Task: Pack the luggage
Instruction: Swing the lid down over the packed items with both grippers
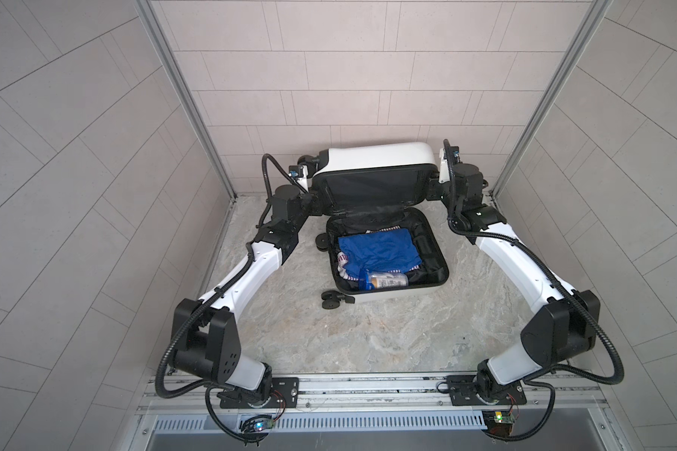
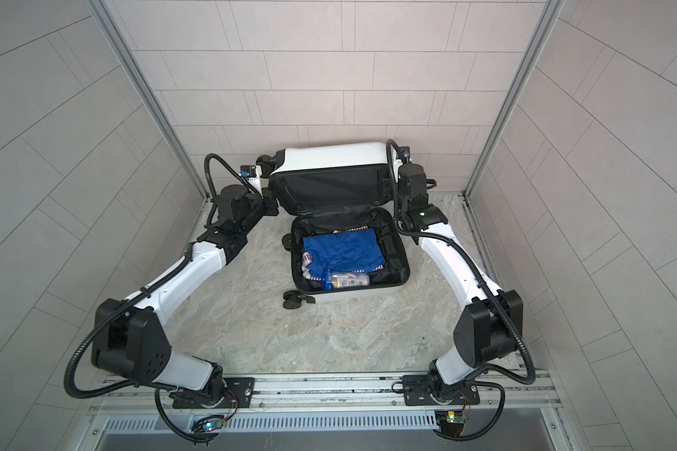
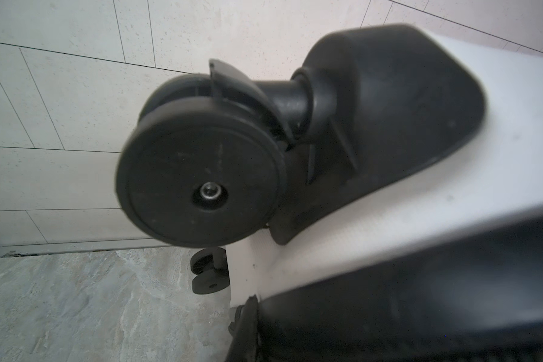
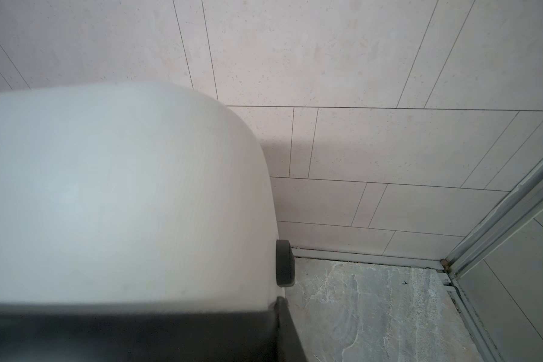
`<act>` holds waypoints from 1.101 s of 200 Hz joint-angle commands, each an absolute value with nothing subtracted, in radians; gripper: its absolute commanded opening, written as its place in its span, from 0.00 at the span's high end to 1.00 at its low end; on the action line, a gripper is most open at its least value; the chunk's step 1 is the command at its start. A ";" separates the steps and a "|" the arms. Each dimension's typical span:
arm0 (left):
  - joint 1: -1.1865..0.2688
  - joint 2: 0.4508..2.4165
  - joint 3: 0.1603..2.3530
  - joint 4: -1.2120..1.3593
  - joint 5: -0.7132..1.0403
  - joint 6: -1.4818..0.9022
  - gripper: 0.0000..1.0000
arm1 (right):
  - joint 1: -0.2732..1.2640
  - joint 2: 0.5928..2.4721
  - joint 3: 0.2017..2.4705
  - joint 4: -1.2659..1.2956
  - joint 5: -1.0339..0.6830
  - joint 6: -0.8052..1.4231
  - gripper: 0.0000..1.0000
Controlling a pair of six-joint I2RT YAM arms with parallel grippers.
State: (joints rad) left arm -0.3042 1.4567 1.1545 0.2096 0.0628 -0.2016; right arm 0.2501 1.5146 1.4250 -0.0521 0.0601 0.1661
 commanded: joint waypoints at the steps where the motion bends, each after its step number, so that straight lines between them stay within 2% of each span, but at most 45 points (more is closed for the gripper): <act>1: -0.366 1.397 1.100 0.198 0.171 -0.248 1.00 | 0.296 1.452 1.350 -0.108 0.011 0.204 1.00; 102: -0.519 1.086 0.767 0.215 0.026 -0.291 1.00 | 0.332 1.211 1.049 -0.180 0.119 0.236 1.00; 135: -0.578 1.023 0.689 0.189 -0.012 -0.316 0.97 | 0.331 1.150 0.946 -0.188 0.141 0.273 1.00; 149: -0.601 1.002 0.660 0.173 -0.028 -0.322 0.90 | 0.331 1.134 0.914 -0.197 0.144 0.280 1.00; 183: -0.644 0.946 0.604 0.121 -0.061 -0.335 0.55 | 0.331 1.102 0.846 -0.228 0.171 0.307 1.00; 192: -0.650 0.928 0.596 0.100 -0.061 -0.338 0.49 | 0.331 1.093 0.830 -0.235 0.175 0.315 0.96; 203: -0.655 0.898 0.588 0.069 -0.055 -0.347 0.44 | 0.331 1.080 0.818 -0.248 0.174 0.321 0.89; 220: -0.663 0.844 0.580 0.005 -0.049 -0.371 0.44 | 0.331 1.055 0.805 -0.287 0.179 0.331 0.81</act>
State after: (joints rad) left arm -0.6491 0.9161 0.5949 0.0879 -0.0521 -0.3336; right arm 0.3317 1.0725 0.8509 -0.0925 0.1665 0.2703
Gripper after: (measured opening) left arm 0.562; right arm 0.152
